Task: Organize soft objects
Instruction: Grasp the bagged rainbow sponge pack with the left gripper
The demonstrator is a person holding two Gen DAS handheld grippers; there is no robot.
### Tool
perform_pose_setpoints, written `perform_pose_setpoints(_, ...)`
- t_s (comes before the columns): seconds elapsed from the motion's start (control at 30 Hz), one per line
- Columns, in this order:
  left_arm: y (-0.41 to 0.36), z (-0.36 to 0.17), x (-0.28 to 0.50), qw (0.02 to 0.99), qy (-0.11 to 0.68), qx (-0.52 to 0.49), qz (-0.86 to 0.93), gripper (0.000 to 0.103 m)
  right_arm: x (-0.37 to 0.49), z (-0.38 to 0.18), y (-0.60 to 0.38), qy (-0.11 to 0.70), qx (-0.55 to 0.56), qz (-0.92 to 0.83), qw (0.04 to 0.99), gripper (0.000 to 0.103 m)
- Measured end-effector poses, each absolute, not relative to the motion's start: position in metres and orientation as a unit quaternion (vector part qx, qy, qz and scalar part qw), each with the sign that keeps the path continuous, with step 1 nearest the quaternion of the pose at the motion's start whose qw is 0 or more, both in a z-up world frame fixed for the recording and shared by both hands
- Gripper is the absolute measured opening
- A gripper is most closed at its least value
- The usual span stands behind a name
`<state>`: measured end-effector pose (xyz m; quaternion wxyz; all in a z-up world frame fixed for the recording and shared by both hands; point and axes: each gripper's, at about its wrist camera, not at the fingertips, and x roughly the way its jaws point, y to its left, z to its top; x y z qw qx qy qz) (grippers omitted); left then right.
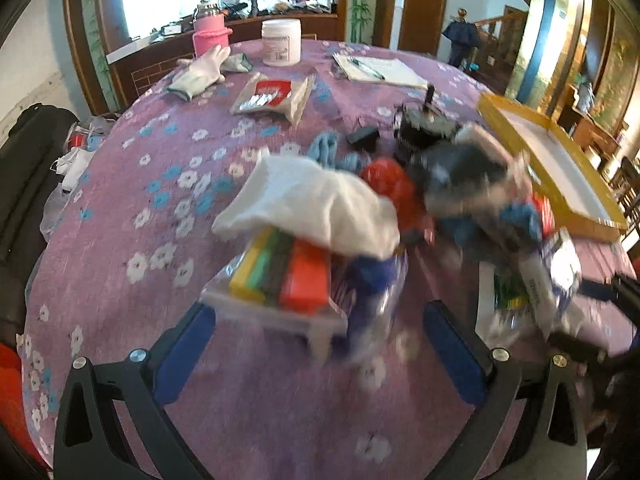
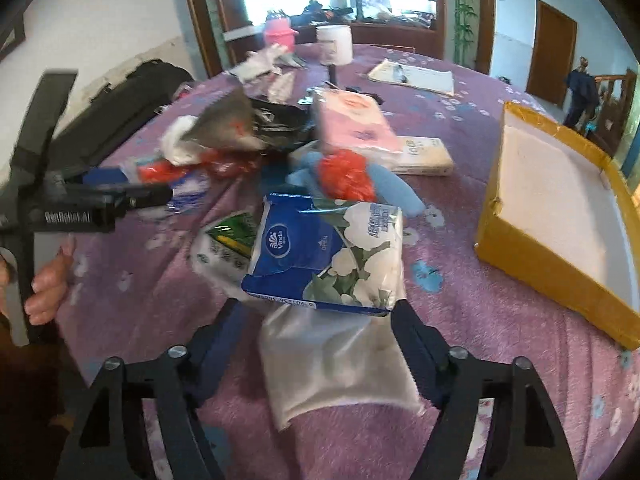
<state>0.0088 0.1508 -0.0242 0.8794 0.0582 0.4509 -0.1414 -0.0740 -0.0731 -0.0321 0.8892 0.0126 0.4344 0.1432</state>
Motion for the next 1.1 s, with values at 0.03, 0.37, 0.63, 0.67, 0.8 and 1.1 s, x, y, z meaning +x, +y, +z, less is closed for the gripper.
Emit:
perform_pose_setpoints(0.03,0.154,-0.026,0.006,0.879,0.45,0.06,-0.144,0.103,-0.078,-0.03,-0.071,0.429,0.015,0.151,0.891,0.074)
perform_pose_setpoints(0.37,0.191,-0.012,-0.002,0.896,0.423,0.033,-0.132,0.098,-0.095,-0.017,-0.063,0.376,0.002,0.204,0.904,0.074)
perform_pose_setpoints(0.63,0.189,-0.026,0.038,0.88,0.46,0.047,-0.113,0.085,-0.101,-0.015,-0.073,0.367,0.026,0.206,0.907,0.074)
perform_pose_setpoints(0.67,0.186,-0.03,0.043,0.874,0.469,0.047,-0.118,0.082,-0.101,-0.015,-0.075,0.367,0.031,0.207,0.906,0.074)
perform_pose_setpoints(0.8,0.175,-0.044,0.059,0.866,0.484,0.044,-0.117,0.068,-0.1,-0.015,-0.081,0.371,0.044,0.199,0.906,0.074)
perform_pose_setpoints(1.1,0.173,-0.036,0.031,0.868,0.472,0.029,-0.153,0.04,-0.089,-0.021,-0.09,0.388,0.055,0.186,0.901,0.074)
